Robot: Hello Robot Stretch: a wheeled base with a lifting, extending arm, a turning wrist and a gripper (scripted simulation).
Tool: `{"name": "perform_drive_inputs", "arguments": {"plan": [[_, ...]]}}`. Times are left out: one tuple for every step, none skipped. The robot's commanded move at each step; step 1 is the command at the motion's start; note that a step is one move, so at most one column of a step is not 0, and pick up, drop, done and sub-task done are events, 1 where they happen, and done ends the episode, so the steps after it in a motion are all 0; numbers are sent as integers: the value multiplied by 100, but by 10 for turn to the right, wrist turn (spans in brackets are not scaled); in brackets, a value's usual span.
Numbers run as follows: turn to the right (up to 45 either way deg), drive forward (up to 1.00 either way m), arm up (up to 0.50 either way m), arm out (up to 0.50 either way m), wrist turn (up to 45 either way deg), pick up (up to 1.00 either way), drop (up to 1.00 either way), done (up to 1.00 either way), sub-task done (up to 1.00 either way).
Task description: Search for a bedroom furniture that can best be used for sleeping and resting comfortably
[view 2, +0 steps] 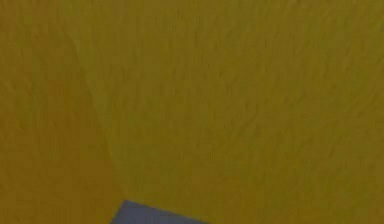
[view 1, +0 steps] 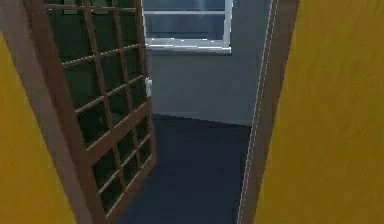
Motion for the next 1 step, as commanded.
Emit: {"name": "perform_drive_inputs", "arguments": {"plan": [[0,100,0,0,0,0,0,0,0]]}}
